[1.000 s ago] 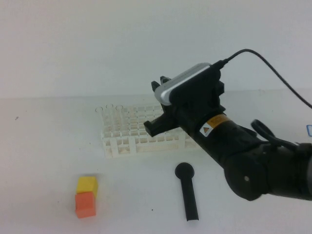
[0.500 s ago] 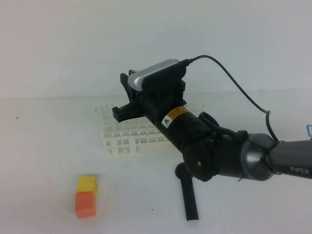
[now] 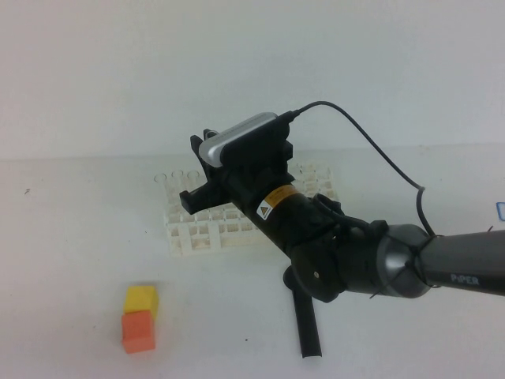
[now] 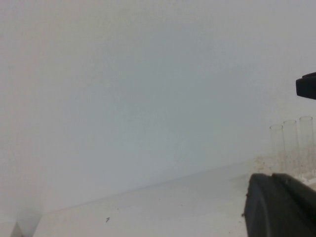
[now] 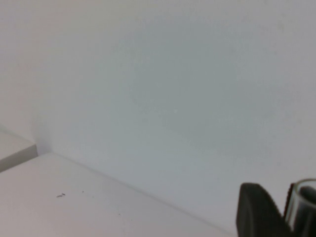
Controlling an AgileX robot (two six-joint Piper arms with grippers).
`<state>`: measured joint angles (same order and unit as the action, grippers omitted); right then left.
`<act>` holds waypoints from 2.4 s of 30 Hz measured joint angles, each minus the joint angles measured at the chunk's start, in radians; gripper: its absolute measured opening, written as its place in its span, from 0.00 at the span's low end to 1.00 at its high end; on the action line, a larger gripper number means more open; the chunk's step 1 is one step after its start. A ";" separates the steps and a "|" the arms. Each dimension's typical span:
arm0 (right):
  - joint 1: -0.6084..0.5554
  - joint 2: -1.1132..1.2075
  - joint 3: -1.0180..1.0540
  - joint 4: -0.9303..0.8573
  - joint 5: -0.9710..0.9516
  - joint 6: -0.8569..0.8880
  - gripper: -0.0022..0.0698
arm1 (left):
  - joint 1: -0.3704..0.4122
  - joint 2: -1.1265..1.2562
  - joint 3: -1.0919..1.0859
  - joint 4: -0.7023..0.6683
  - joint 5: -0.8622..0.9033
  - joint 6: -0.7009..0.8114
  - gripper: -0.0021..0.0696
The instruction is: Place the test tubes
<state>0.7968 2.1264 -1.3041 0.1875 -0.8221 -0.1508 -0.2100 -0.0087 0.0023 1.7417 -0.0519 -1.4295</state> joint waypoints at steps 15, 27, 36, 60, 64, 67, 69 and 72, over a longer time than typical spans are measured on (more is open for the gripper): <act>0.000 0.036 -0.016 -0.025 -0.029 -0.047 0.19 | 0.000 0.000 0.000 0.000 0.000 0.000 0.03; 0.000 0.055 -0.029 -0.019 -0.029 -0.047 0.28 | 0.000 0.000 0.000 0.000 0.000 0.000 0.03; 0.000 0.023 -0.029 -0.019 -0.001 -0.088 0.49 | 0.000 0.000 0.000 0.000 0.000 0.000 0.03; 0.000 -0.905 0.201 -0.017 0.591 -0.568 0.03 | 0.000 0.002 0.000 0.000 0.000 0.000 0.03; 0.000 -0.990 0.229 -0.017 0.594 -0.585 0.03 | 0.000 0.002 0.000 0.000 0.000 0.000 0.03; 0.000 -1.004 0.229 -0.017 0.581 -0.591 0.03 | 0.000 0.002 0.000 0.000 0.000 0.000 0.03; 0.000 -1.004 0.229 -0.017 0.579 -0.593 0.03 | 0.000 0.002 0.000 0.000 0.000 0.000 0.03; 0.000 -0.992 0.233 -0.017 0.528 -0.593 0.03 | 0.000 0.002 0.000 0.000 0.000 0.000 0.03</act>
<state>0.7973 1.1344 -1.0710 0.1700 -0.2943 -0.7441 -0.2100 -0.0069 0.0023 1.7417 -0.0519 -1.4295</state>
